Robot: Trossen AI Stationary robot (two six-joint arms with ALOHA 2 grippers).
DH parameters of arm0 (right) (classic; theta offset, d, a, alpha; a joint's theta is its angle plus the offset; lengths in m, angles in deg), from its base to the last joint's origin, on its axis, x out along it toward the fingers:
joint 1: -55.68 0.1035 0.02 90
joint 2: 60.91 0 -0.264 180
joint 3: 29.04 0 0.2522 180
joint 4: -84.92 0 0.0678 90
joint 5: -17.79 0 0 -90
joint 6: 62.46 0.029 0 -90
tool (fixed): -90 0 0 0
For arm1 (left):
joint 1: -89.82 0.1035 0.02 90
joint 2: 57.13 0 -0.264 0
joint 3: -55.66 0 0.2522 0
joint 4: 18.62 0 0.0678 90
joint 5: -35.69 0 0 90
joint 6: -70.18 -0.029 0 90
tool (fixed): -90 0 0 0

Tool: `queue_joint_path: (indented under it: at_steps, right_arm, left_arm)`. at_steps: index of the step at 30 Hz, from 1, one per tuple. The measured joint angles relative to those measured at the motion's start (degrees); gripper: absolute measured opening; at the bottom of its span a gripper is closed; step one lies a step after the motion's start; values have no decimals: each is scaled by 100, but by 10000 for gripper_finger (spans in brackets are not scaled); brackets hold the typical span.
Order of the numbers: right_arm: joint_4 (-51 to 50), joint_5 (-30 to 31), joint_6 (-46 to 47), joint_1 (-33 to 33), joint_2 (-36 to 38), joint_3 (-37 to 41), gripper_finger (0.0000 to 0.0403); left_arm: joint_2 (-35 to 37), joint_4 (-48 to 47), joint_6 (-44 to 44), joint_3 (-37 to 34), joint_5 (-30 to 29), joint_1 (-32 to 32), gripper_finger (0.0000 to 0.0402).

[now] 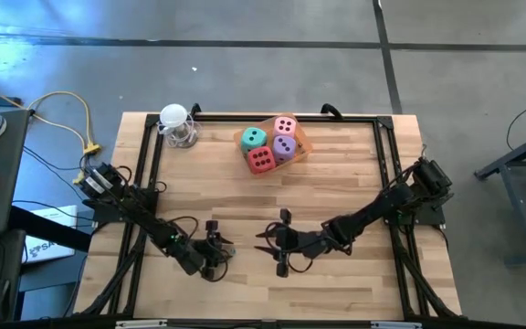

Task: Pick & Place Dice
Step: Put the light blue die into the bin

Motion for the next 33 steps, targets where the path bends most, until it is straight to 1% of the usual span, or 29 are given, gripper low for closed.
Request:
queue_joint_path:
  at_steps: [4,9,15,18,28,33]
  right_arm:
    - [-6,-3,63,24,0,0,138]
    - [-56,-1,127,43,0,0,138]
    - [-72,-5,144,47,0,0,138]
    - [-110,-3,144,44,0,0,138]
    - [-145,-3,140,44,0,0,138]
    - [-136,45,76,34,0,0,138]
  left_arm:
    - [-7,79,-16,0,23,26,188]
    - [0,67,1,0,346,137,188]
    - [2,71,2,2,411,199,184]
    - [2,36,2,6,432,199,167]
    - [2,-7,-22,13,488,193,84]
    - [5,43,-343,6,440,195,67]
